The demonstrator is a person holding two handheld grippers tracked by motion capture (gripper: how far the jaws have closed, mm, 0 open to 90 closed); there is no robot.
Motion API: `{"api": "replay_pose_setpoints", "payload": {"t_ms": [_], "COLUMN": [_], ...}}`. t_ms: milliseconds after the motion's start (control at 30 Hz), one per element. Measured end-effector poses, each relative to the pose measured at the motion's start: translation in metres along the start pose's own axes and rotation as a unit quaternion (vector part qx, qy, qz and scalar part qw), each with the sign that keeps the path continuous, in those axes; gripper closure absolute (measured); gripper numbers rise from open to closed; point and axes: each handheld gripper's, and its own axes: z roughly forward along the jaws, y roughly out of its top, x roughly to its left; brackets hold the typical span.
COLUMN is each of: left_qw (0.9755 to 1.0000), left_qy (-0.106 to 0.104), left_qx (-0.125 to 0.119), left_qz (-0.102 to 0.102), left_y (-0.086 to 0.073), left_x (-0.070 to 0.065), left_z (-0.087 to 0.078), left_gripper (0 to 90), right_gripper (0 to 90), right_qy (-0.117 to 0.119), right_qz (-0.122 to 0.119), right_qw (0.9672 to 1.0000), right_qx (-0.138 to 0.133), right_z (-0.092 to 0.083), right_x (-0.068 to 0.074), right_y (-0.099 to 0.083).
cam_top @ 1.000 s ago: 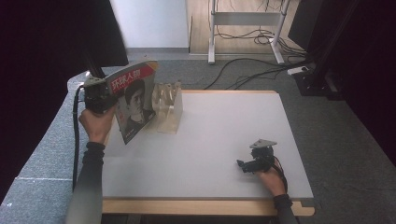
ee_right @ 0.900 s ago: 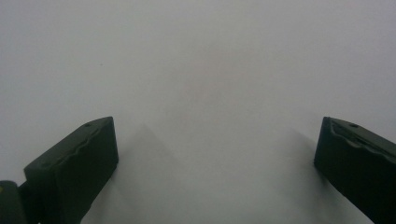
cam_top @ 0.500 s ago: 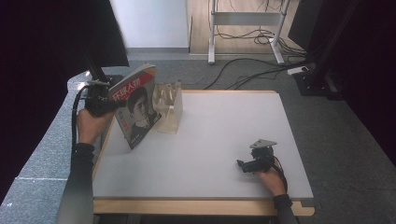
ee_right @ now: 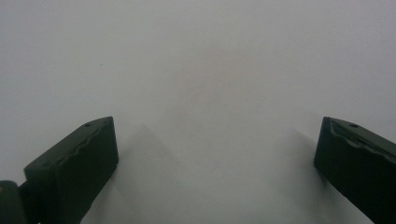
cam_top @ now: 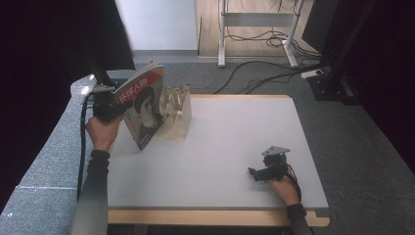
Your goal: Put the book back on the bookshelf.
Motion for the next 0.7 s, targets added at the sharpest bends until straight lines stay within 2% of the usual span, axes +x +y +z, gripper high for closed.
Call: {"api": "replay_pose_setpoints", "payload": {"t_ms": [67, 100, 200, 367, 433, 500, 633, 700], "left_qw": [0.9999, 0.9996, 0.9994, 0.9996, 0.9996, 0.9993, 0.9995, 0.9995], "left_qy": [0.011, 0.026, 0.033, 0.024, 0.025, 0.033, 0.031, 0.029], "left_qx": [-0.005, -0.005, -0.008, -0.011, -0.014, -0.013, -0.007, -0.003], "left_qz": [-0.006, -0.002, -0.005, -0.009, -0.009, -0.006, 0.006, 0.01], "left_y": [-0.004, -0.006, -0.009, -0.009, -0.009, -0.01, -0.012, -0.014], "left_x": [0.004, 0.006, 0.011, 0.015, 0.016, 0.015, 0.014, 0.014], "left_z": [0.001, 0.001, 0.0, -0.001, -0.002, -0.004, -0.01, -0.014], "left_gripper": [86.0, 85.1, 80.1, 53.8, 45.1, 34.2, 20.1, 17.1], "right_gripper": [0.0, 0.0, 0.0, 0.0, 0.0, 0.0, 0.0, 0.0], "right_qy": [0.0, 0.0, 0.0, -0.001, -0.001, -0.001, -0.001, -0.001], "right_qz": [-0.001, -0.001, 0.0, 0.0, 0.0, 0.0, 0.0, 0.0], "right_qw": [1.0, 1.0, 1.0, 1.0, 1.0, 1.0, 1.0, 1.0], "right_qx": [0.0, 0.0, 0.0, 0.0, 0.0, 0.0, 0.0, 0.0], "right_z": [0.0, 0.0, 0.0, 0.0, 0.0, 0.0, 0.0, 0.0], "right_x": [0.0, 0.0, 0.0, 0.0, 0.0, 0.0, 0.0, 0.0], "right_y": [0.0, 0.0, 0.0, 0.001, 0.001, 0.001, 0.001, 0.001]}}
